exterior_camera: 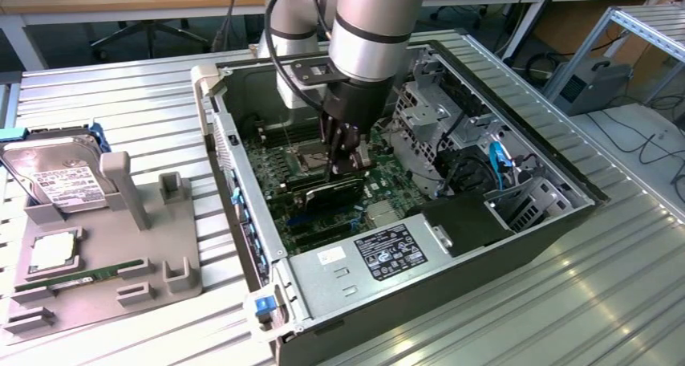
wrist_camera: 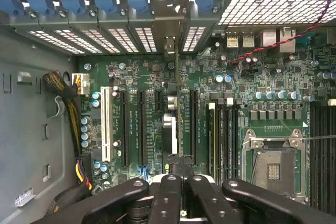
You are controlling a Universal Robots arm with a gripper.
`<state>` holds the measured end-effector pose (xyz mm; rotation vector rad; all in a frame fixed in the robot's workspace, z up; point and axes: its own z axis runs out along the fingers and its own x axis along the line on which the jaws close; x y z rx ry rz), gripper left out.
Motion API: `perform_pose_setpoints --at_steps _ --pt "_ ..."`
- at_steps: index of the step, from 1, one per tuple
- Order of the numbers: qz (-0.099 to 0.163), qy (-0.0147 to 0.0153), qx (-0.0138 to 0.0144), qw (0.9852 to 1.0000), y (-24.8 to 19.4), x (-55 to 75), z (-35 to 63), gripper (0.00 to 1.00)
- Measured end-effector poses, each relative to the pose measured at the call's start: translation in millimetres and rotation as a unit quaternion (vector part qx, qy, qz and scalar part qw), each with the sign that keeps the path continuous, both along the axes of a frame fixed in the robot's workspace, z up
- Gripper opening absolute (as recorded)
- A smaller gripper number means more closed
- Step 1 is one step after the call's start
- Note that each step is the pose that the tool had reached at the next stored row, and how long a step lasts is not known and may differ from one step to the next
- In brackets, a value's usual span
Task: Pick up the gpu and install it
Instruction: 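Press down on the gpu until it lock into place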
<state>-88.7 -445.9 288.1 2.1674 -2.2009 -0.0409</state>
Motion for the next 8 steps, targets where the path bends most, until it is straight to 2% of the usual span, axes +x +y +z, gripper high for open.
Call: perform_pose_setpoints --at_steps 4,8 --pt "0.000 0.0000 0.0000 1.0000 0.0 -4.6 -0.6 0.11" --pt "0.000 -0.0001 0.0000 1.0000 0.0 -26.4 -2.1 0.11"
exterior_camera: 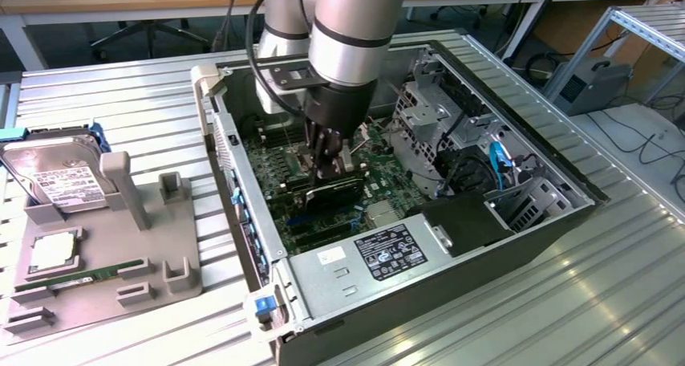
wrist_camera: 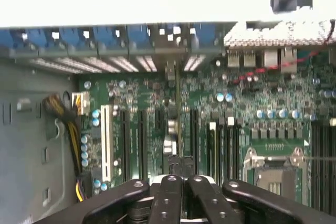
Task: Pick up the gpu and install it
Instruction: 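Press down on the gpu until it lock into place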
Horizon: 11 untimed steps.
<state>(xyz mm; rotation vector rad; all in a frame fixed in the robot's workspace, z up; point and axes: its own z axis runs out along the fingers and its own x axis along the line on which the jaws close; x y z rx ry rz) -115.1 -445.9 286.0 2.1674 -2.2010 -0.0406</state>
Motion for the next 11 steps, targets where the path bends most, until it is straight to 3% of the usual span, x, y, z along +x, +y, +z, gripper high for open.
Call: perform_pose_setpoints --at_steps 11 --pt "0.000 0.0000 0.0000 1.0000 0.0 -9.7 -7.9 0.11"
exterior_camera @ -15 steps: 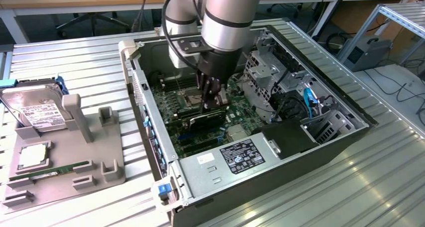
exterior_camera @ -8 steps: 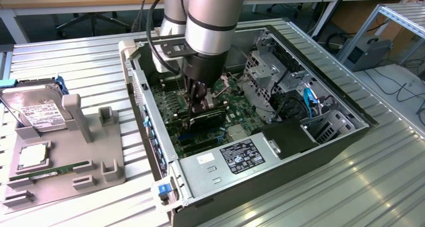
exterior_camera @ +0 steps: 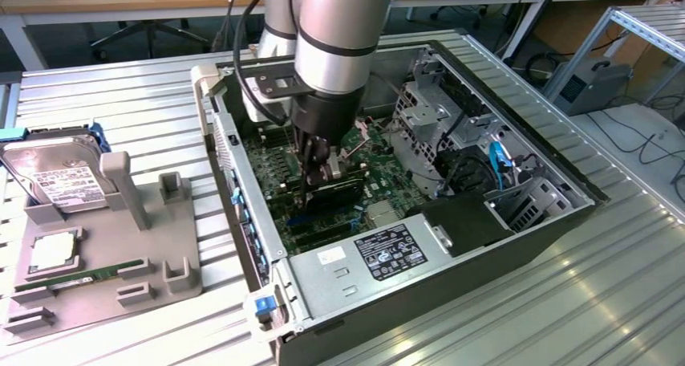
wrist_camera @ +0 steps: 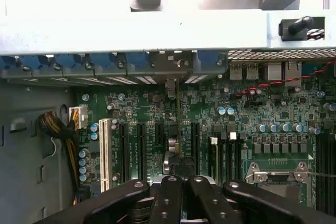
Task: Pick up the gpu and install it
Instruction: 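Press down on the gpu until it lock into place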
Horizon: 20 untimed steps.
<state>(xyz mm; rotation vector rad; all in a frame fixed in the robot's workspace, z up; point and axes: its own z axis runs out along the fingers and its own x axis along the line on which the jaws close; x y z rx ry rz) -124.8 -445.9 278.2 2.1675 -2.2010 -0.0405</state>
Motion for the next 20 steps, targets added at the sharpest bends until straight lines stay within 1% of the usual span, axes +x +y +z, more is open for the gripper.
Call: perform_pose_setpoints --at_steps 3,7,11,13,16,18,20 --pt "0.000 0.0000 -0.0001 1.0000 0.0 -1.9 -3.0 0.11" --pt "0.000 0.0000 -0.0010 1.0000 0.0 -2.8 -4.7 0.11" --pt "0.000 -0.0002 -0.0034 1.0000 0.1 -3.6 -6.7 0.11" --pt "0.000 0.0000 -0.0068 1.0000 0.0 -3.9 -7.3 0.11" --pt "0.000 0.0001 -0.0103 0.9999 0.0 -3.9 -8.2 0.11" --pt "0.000 0.0001 -0.0113 0.9999 0.0 -4.0 -8.7 0.11" --pt "0.000 0.0001 -0.0116 0.9999 0.0 -4.0 -8.8 0.11"
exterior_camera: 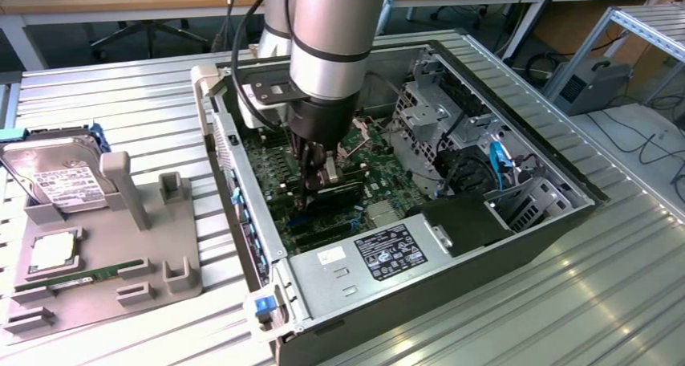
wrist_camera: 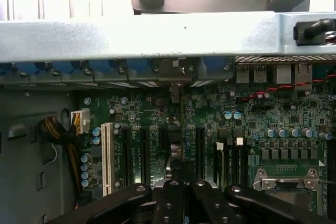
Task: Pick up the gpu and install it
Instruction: 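Press down on the gpu until it lock into place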
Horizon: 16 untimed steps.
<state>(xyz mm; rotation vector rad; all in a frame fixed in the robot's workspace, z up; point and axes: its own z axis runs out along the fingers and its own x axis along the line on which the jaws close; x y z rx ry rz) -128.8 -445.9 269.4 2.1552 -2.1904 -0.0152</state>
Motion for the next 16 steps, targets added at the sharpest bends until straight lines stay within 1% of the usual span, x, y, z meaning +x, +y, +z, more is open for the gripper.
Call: perform_pose_setpoints --at_steps 3,4,5,7,10,13,16 --pt "0.000 -0.0001 0.0000 1.0000 0.0 0.0 0.3 0.11" --pt "0.000 -0.0005 0.0004 1.0000 0.1 0.1 1.2 0.11" --pt "0.000 -0.0008 0.0009 1.0000 0.2 0.1 3.0 0.11" --pt "0.000 -0.0004 0.0000 1.0000 0.2 0.0 10.0 0.11" --pt "0.000 -0.0002 0.0001 1.0000 0.3 2.2 12.6 0.11" --pt "0.000 0.0012 0.0001 1.0000 0.2 9.2 12.8 0.11" --pt "0.000 0.0038 0.0002 1.0000 0.1 18.8 12.9 0.11"
